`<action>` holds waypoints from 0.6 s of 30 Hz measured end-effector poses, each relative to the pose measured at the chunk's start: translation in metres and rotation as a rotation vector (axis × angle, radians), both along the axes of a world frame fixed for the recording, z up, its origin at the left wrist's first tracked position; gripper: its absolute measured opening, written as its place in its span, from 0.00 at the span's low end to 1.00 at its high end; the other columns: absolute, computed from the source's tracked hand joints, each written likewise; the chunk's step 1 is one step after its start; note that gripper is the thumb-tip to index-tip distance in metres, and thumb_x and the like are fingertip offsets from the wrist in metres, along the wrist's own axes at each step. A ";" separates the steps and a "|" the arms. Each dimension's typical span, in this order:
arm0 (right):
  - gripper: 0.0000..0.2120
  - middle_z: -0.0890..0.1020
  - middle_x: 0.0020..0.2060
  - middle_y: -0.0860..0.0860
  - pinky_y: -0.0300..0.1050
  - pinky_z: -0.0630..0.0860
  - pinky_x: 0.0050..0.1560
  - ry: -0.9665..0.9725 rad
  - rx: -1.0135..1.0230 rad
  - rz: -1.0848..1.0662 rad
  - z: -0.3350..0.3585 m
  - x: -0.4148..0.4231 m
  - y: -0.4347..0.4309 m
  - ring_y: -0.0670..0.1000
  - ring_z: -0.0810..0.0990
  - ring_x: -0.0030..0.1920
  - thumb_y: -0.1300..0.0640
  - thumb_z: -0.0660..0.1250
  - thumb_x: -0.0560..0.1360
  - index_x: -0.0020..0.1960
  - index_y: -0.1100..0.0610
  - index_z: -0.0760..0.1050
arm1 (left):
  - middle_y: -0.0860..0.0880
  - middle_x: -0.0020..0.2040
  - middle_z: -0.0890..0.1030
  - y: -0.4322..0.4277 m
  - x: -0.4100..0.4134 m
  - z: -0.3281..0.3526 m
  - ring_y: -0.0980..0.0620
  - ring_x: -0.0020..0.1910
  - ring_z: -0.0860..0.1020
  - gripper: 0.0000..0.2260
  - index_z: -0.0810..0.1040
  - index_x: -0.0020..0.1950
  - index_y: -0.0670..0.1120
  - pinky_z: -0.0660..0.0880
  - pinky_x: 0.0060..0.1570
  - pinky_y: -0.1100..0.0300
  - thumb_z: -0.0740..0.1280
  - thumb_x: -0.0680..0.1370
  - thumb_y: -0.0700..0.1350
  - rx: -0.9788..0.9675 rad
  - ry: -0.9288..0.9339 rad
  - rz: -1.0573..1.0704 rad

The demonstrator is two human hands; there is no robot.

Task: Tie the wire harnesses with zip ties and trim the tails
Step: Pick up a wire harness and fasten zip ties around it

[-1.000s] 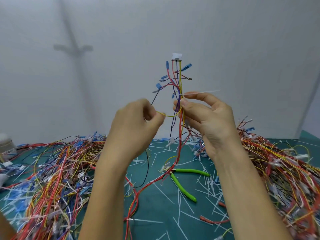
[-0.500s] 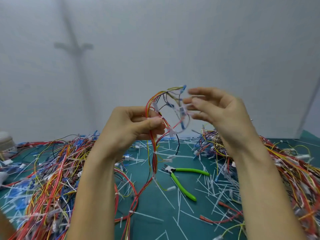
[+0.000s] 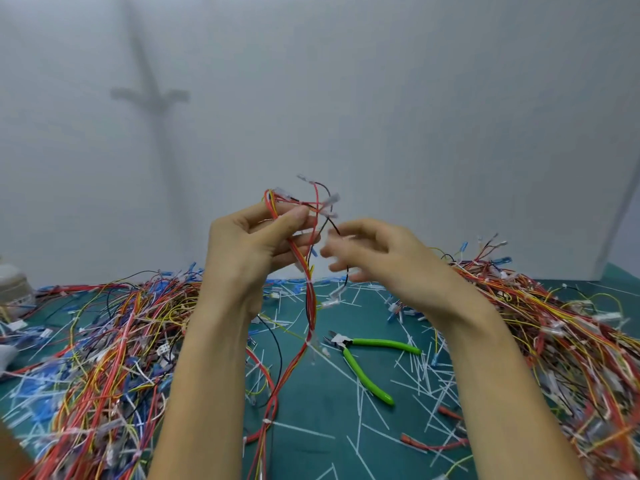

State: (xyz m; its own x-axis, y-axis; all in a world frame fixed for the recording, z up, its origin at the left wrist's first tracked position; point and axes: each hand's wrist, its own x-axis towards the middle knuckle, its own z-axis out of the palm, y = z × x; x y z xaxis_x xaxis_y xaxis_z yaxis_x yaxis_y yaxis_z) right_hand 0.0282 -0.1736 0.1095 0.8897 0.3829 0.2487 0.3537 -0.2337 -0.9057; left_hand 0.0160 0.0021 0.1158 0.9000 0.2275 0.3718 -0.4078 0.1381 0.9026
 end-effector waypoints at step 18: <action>0.04 0.86 0.46 0.60 0.49 0.80 0.55 0.183 -0.248 0.246 -0.009 -0.001 -0.012 0.53 0.86 0.45 0.63 0.71 0.76 0.50 0.63 0.82 | 0.39 0.43 0.84 0.003 -0.002 0.013 0.43 0.35 0.84 0.10 0.77 0.47 0.31 0.82 0.37 0.57 0.59 0.81 0.34 -1.103 -0.095 -0.248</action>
